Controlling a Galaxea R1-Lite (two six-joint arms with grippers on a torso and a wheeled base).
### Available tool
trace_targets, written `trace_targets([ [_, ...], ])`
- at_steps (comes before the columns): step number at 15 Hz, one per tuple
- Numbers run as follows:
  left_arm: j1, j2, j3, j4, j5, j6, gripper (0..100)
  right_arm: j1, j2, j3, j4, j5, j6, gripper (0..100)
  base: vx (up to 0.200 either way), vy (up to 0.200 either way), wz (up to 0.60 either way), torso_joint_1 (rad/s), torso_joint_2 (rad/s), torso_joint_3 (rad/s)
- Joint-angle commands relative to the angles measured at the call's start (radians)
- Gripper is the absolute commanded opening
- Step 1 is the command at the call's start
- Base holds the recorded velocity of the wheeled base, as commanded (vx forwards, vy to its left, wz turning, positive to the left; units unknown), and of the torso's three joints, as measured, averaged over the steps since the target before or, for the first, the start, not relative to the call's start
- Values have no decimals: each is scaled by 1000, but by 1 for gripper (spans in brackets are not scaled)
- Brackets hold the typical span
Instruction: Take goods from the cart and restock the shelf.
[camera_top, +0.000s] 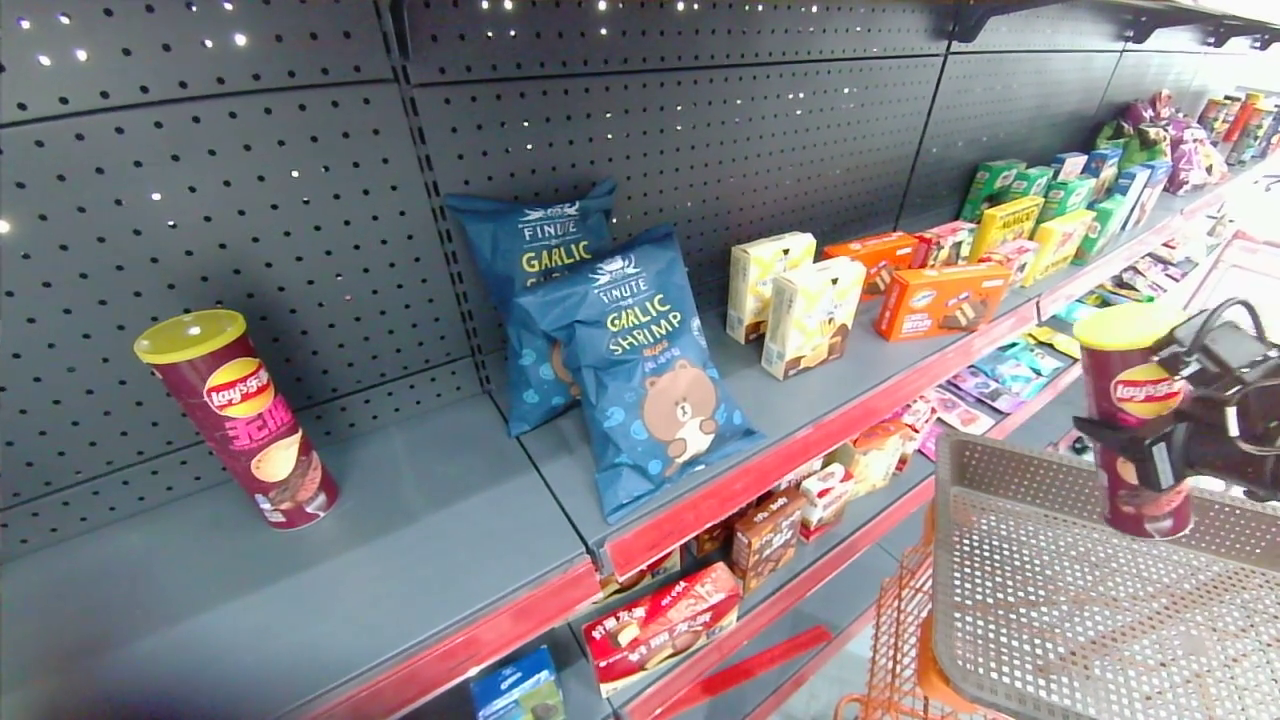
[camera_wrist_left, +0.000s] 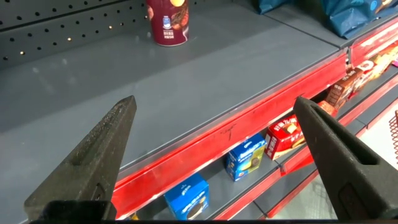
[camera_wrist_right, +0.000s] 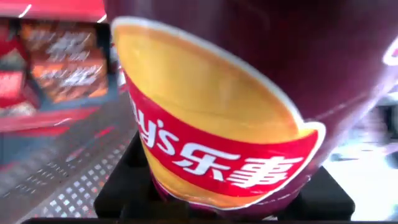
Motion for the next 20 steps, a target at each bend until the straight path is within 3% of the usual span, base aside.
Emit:
trace_targets([
  [1, 0, 0, 0, 0, 0, 0, 100, 79, -438, 177, 15, -165, -5, 0, 0, 0, 0, 0, 0, 0],
  [3, 0, 0, 0, 0, 0, 0, 100, 88, -631, 263, 62, -261, -28, 0, 0, 0, 0, 0, 0, 0],
  [6, 0, 0, 0, 0, 0, 0, 100, 76, -818, 327, 124, -228, -31, 0, 0, 0, 0, 0, 0, 0],
  [9, 0, 0, 0, 0, 0, 0, 100, 7, -849, 261, 151, -294, -43, 0, 0, 0, 0, 0, 0, 0],
  [12, 0, 0, 0, 0, 0, 0, 100, 7, -876, 243, 237, -299, -40, 0, 0, 0, 0, 0, 0, 0],
  [20, 0, 0, 0, 0, 0, 0, 100, 8, -872, 227, 237, -297, -41, 0, 0, 0, 0, 0, 0, 0],
])
